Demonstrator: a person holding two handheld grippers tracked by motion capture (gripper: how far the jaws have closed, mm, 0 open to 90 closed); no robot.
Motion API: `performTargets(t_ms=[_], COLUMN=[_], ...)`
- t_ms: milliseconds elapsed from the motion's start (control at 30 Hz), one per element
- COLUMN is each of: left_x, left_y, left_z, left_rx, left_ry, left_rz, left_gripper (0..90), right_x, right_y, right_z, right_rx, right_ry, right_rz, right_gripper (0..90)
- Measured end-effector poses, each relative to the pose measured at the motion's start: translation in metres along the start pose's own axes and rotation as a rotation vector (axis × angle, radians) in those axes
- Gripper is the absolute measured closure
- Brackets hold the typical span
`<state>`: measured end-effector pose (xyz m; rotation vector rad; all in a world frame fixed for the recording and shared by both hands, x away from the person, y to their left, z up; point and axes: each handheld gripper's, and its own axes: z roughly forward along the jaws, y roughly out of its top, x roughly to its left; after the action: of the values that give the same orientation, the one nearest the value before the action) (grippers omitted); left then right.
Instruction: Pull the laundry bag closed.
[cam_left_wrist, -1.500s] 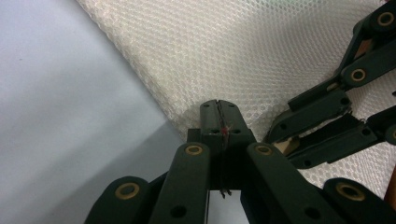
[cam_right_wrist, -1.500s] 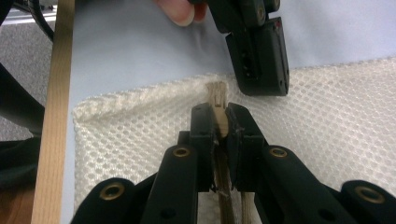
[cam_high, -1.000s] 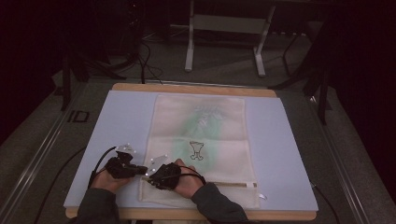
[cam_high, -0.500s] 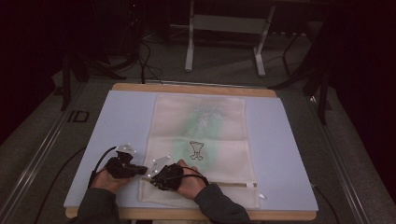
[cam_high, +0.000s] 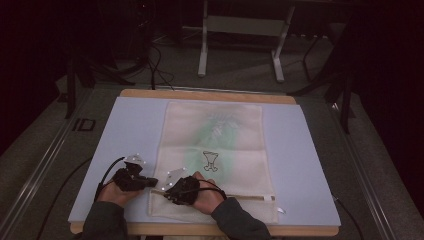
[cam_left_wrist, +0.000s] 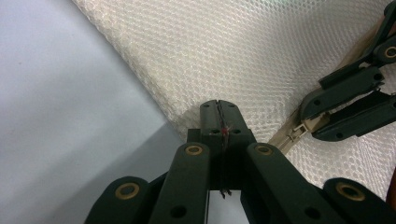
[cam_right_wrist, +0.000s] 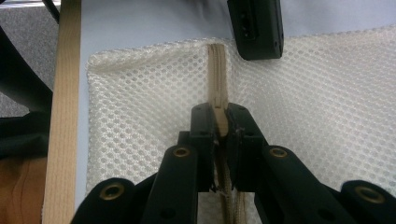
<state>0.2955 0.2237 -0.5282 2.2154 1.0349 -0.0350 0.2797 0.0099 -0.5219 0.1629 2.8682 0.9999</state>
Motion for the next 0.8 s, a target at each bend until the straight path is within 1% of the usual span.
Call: performTargets(t_ms=[233, 367, 800], left_x=[-0.0003, -0.0001, 0.0001], left_y=[0.0003, 0.0001, -0.0001], left_z=[0.0, 0.0, 0.0001], left_rx=[0.002, 0.001, -0.001], left_ry=[0.003, 0.001, -0.001], left_rz=[0.003, 0.002, -0.001], left_gripper=[89.9, 89.9, 89.9], right_x=[0.0006, 0.0025, 0.0042], right_y=[-0.0004, -0.0007, -0.0034], right_z=[-0.0009, -0.0033, -0.0066], right_rx=[0.002, 0.013, 0.016], right_ry=[-0.003, -0.007, -0.01], right_rz=[-0.004, -0.006, -0.012], right_gripper=[82.4, 82.4, 82.4])
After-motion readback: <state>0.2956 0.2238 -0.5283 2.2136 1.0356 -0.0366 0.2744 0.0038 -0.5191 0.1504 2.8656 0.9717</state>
